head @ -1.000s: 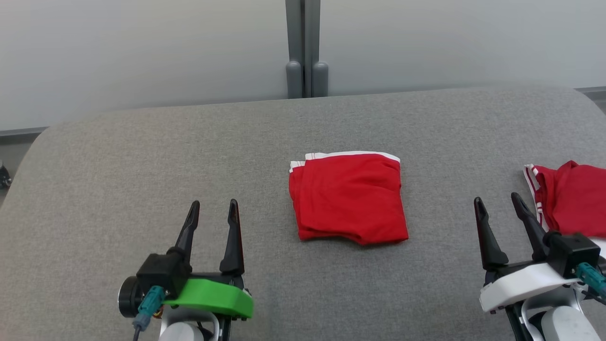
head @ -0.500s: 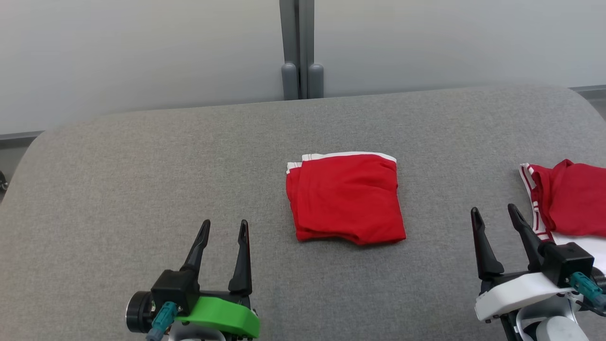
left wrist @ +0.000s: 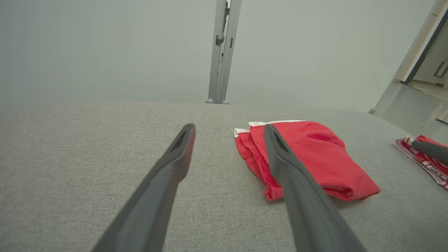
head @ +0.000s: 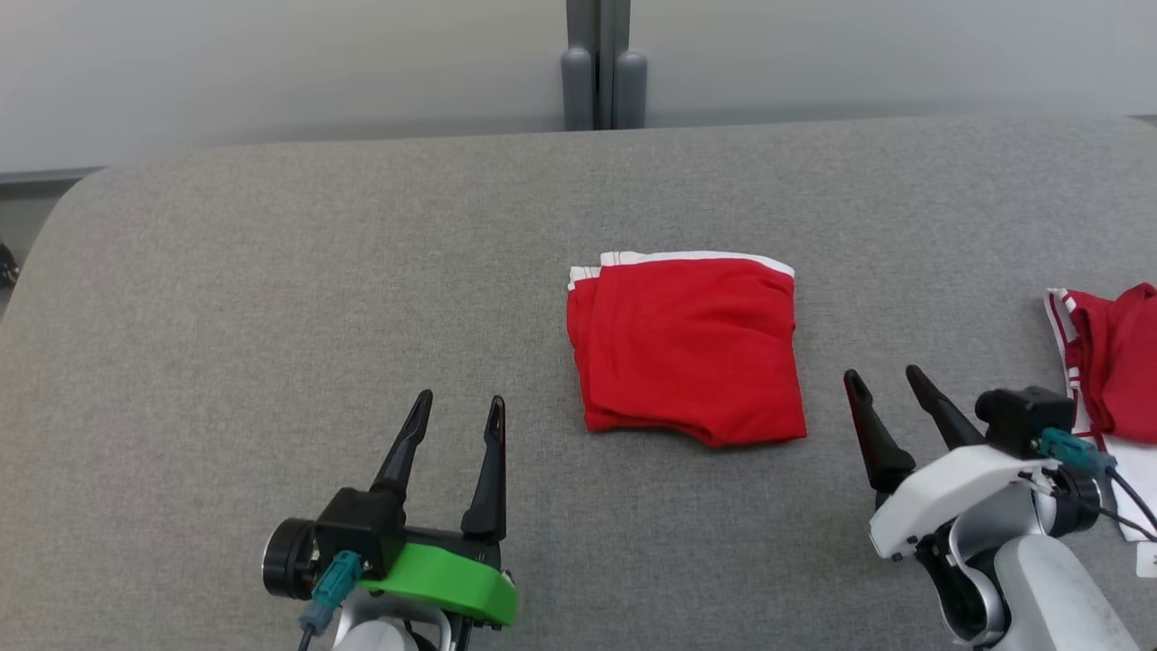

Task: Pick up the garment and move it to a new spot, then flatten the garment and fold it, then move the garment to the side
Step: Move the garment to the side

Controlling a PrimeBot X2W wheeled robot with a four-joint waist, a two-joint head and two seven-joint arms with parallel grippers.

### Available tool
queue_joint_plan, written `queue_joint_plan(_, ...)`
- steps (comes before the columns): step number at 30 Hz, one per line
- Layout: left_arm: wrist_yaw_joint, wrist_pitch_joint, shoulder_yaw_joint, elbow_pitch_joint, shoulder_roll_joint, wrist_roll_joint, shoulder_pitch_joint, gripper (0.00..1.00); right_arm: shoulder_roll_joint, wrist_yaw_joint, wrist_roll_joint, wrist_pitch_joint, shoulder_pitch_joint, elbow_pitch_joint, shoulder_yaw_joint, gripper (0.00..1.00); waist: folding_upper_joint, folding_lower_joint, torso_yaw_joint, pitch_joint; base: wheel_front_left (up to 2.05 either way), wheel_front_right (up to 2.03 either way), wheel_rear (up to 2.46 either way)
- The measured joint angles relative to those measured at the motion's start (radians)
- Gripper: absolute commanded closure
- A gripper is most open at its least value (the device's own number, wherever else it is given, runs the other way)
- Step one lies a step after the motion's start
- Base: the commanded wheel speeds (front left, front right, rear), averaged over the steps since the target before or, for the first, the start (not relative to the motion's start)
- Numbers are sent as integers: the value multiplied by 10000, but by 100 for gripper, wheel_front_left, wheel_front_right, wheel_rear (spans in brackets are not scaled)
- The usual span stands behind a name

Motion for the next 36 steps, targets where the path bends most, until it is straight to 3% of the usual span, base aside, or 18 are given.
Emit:
queue_joint_plan(11, -140, 2, -485, 84, 0, -40, -544, 0, 25, 0, 1881, 1158, -1767, 1854, -232, 0, 0, 0, 916, 847, 0, 0, 0)
queue_joint_plan(26, 117, 2, -723, -186, 4, -318, -949, 0, -449, 12, 2378, 2318, -3226, 3670, -199, 0, 0, 0, 1910, 1650, 0, 0, 0)
queue_joint_plan(27, 119, 2, -715, -184, 4, -318, -970, 0, -487, 13, 2305, 2380, -3305, 3747, -161, 3, 0, 0, 1955, 1697, 0, 0, 0)
queue_joint_plan(28, 121, 2, -698, -184, 4, -322, -991, 0, -531, 13, 2209, 2401, -3376, 3800, -94, 65, 0, 0, 1993, 1736, 0, 0, 0)
queue_joint_plan(29, 121, 2, -681, -178, 4, -324, -1007, 0, -589, 13, 2096, 2399, -3427, 3837, -25, 100, 0, 0, 2026, 1768, 0, 0, 0)
queue_joint_plan(36, 134, 2, -637, -107, 4, -341, -1018, 0, -966, 10, 1419, 1870, -3465, 3879, 775, 100, 0, 0, 1927, 1635, 0, 0, 0)
